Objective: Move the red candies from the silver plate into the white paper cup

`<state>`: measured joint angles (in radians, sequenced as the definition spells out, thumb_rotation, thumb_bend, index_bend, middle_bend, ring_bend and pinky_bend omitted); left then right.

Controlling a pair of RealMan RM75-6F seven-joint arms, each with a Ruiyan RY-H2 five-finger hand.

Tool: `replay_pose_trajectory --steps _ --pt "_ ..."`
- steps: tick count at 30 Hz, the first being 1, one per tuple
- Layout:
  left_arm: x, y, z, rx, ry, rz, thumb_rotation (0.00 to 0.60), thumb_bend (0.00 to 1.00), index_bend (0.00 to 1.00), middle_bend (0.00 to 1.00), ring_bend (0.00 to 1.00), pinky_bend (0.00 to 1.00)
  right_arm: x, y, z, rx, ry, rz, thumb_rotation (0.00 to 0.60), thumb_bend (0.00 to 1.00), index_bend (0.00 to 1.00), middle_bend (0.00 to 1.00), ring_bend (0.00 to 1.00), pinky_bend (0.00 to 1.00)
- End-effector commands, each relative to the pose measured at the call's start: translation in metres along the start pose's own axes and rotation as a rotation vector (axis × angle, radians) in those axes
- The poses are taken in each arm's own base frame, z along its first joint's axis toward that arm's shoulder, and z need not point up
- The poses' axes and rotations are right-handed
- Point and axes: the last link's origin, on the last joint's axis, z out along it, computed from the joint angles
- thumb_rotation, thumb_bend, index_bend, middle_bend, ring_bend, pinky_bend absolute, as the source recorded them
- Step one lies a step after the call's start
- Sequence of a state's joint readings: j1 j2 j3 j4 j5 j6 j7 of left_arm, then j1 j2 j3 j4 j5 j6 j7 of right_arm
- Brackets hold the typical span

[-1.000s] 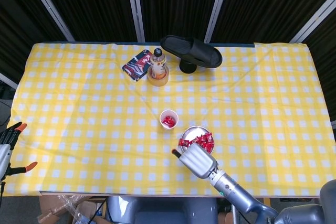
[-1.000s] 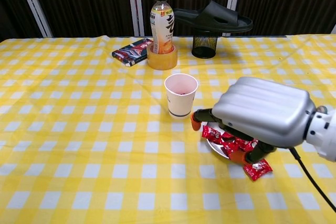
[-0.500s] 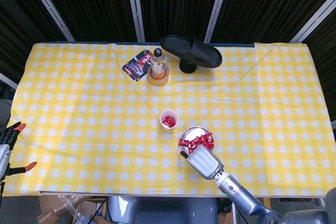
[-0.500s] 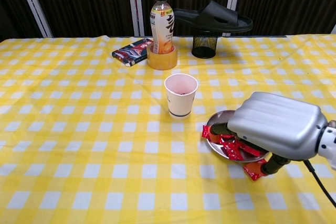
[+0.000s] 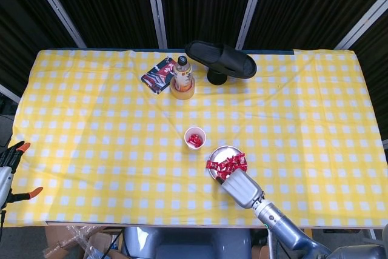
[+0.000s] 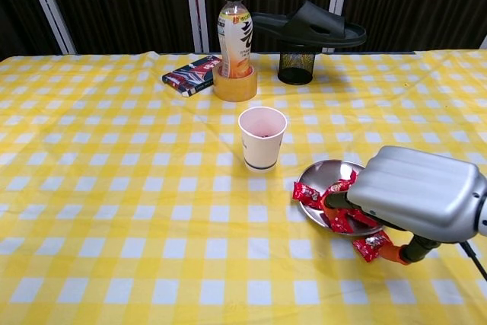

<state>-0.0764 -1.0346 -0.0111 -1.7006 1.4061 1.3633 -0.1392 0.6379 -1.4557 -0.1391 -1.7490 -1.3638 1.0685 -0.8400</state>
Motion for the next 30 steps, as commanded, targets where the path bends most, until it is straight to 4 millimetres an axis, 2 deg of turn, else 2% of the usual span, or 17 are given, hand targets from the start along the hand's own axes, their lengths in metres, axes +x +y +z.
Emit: replay_pose_trajectory --steps 1,7,17,25,30 --pt "0.000 0.000 0.000 0.000 0.001 -0.001 0.600 0.02 0.00 0.00 0.00 0.00 -0.001 0.000 0.000 -0.005 -0.011 0.005 0.600 0.31 0.34 0.81 0.95 1.00" --pt "0.000 0.000 0.000 0.001 0.000 -0.002 0.600 0.02 0.00 0.00 0.00 0.00 -0.004 0.001 -0.001 -0.002 -0.026 0.005 0.600 0.31 0.34 0.81 0.95 1.00" --pt "0.000 0.000 0.000 0.003 0.004 -0.003 0.600 0.03 0.00 0.00 0.00 0.00 -0.002 -0.011 -0.005 0.039 -0.019 0.005 0.600 0.31 0.34 0.81 0.95 1.00" --pt "0.000 0.000 0.000 0.003 0.004 -0.003 0.600 0.03 0.00 0.00 0.00 0.00 -0.001 -0.013 -0.004 0.029 -0.005 -0.001 0.600 0.31 0.26 0.81 0.95 1.00" --pt "0.000 0.000 0.000 0.003 0.004 -0.004 0.600 0.03 0.00 0.00 0.00 0.00 -0.001 -0.010 -0.004 0.011 -0.007 0.001 0.600 0.31 0.25 0.81 0.95 1.00"
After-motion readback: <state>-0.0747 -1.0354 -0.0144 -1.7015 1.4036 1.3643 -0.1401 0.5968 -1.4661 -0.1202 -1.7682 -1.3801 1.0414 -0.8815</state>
